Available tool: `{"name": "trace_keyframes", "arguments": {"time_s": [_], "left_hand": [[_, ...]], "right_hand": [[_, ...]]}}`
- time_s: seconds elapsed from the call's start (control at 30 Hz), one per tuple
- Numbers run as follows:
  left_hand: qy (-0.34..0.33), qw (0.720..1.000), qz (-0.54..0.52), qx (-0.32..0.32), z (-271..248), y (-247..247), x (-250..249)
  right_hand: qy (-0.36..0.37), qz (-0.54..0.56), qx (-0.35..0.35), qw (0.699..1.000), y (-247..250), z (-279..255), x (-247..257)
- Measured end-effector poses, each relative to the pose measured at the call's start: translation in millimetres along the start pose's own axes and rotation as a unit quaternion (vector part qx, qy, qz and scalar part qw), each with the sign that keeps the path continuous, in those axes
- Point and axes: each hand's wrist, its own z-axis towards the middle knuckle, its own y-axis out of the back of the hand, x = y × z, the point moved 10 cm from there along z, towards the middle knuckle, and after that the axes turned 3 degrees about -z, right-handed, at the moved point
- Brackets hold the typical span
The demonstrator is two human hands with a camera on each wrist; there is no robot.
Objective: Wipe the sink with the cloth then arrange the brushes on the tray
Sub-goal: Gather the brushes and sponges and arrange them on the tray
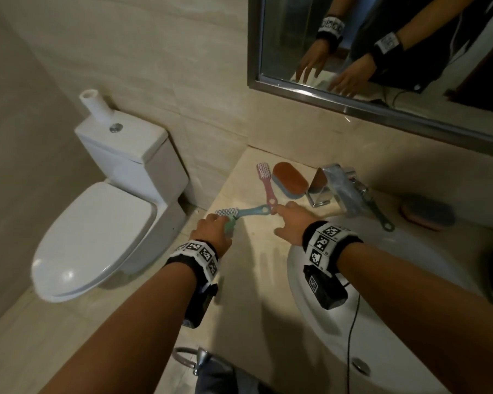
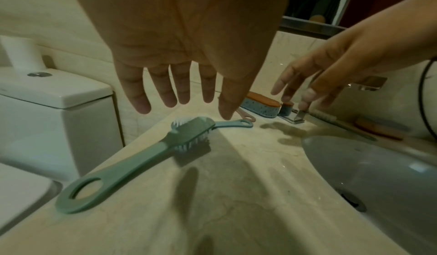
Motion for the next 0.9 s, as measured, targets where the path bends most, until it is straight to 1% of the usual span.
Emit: {"name": "trace_keyframes", "arguments": {"time_s": [0.07, 0.2, 0.3, 0.4, 0.5, 0.6, 0.7, 0.8, 0.9], "left_hand": [[-0.021, 1.0, 0.007, 0.005, 8.7, 0.6, 2.2], [-0.059, 0.996, 0.053, 0.027, 24.1, -0.5, 6.9], [-0.085, 0.993, 0.057, 0.053, 32.4, -4.6, 8.8], [-0.09, 0.991, 0.054, 0.076, 37.6, -10.1, 9.7], [-0.095, 0.991, 0.047, 0.085, 41.5, -13.1, 7.7], [-0.091, 0.991, 0.038, 0.09, 45.4, -13.4, 9.1], [-0.082, 0.992, 0.032, 0.092, 48.8, -13.1, 13.9], [-0.084, 0.992, 0.013, 0.094, 49.6, -14.6, 14.7], [-0.086, 0.992, -0.008, 0.089, 51.3, -14.3, 14.9]], "right_hand": [[0.007, 0.009, -0.004, 1.0, -1.9, 11.8, 12.7], [0.017, 0.008, -0.015, 1.0, -3.6, 37.0, 35.8], [0.023, 0.019, -0.018, 0.999, -5.7, 52.6, 52.4], [0.041, 0.028, -0.032, 0.998, -6.7, 62.5, 66.2], [0.07, 0.031, -0.05, 0.996, -5.2, 67.4, 77.2], [0.106, -0.018, -0.054, 0.993, -2.5, 67.8, 92.4], [0.138, -0.042, -0.037, 0.989, -8.0, 70.9, 102.9], [0.126, -0.053, -0.038, 0.99, -16.4, 72.5, 96.7], [0.097, -0.025, -0.053, 0.994, -19.8, 72.5, 82.4]]}}
